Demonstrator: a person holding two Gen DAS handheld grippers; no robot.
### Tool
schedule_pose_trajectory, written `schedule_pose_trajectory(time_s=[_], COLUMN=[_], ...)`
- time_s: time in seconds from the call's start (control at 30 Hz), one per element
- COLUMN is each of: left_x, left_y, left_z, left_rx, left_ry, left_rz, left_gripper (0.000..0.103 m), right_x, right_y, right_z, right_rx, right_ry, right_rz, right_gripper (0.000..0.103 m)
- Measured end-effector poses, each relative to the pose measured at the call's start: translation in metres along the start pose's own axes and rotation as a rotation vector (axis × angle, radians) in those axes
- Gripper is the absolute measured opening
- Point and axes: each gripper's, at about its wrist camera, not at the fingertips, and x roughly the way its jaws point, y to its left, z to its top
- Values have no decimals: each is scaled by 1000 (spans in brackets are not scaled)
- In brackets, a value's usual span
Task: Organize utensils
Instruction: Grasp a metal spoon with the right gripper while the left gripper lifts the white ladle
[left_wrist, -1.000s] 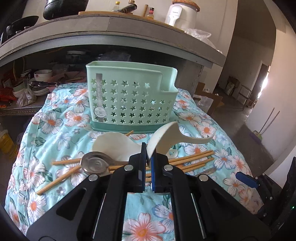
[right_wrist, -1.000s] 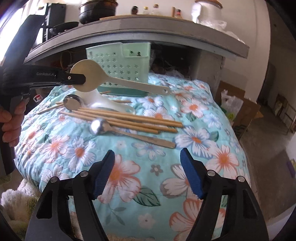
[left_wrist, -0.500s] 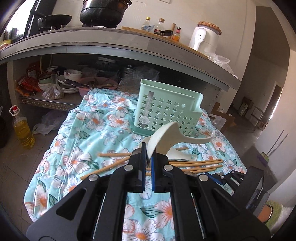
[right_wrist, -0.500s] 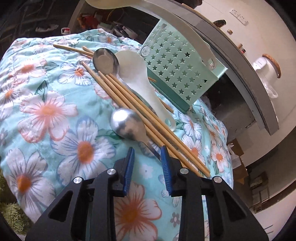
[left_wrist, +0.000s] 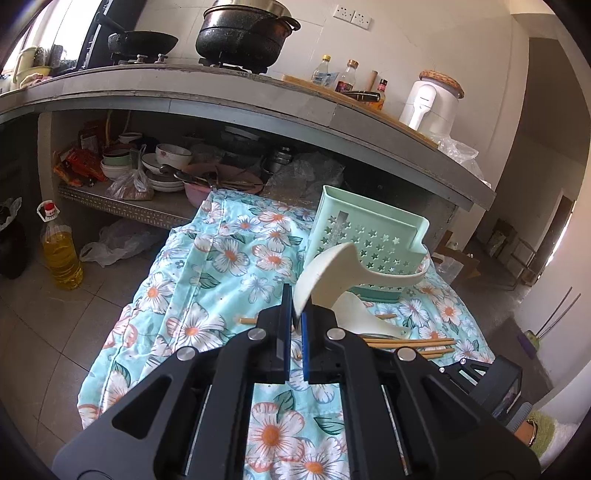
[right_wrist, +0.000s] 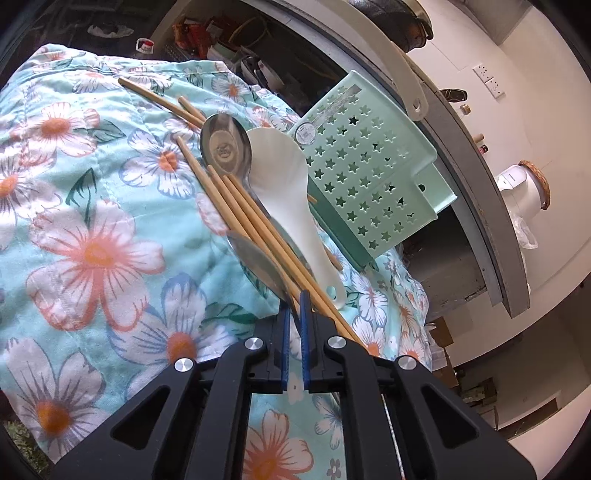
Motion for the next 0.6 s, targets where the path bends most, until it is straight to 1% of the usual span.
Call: schedule_pose_trajectory(time_s=[0.17,0.33,0.4,0.47,0.6], left_x=[-7,-13,-13,-7,12], left_y=[1,-4,-11,-20,-39], left_z=[18,53,69,83,106], left_rx=[2,57,104,180,339], left_ry=[-58,-157,-193,-210,-190], left_rz=[0,41,79,135,239], left_gripper=[3,3,3,3,3], right_x=[-11,-25,-29,-31,-36], right_y=[-24,-52,-63,-71,-80], right_z=[1,4,3,3,0], right_rx=[125,260,302,333,365], right_ry=[-4,-31,-42,-50,-62], right_rz=[52,90,100,108,115], right_gripper=[4,2,2,2,2])
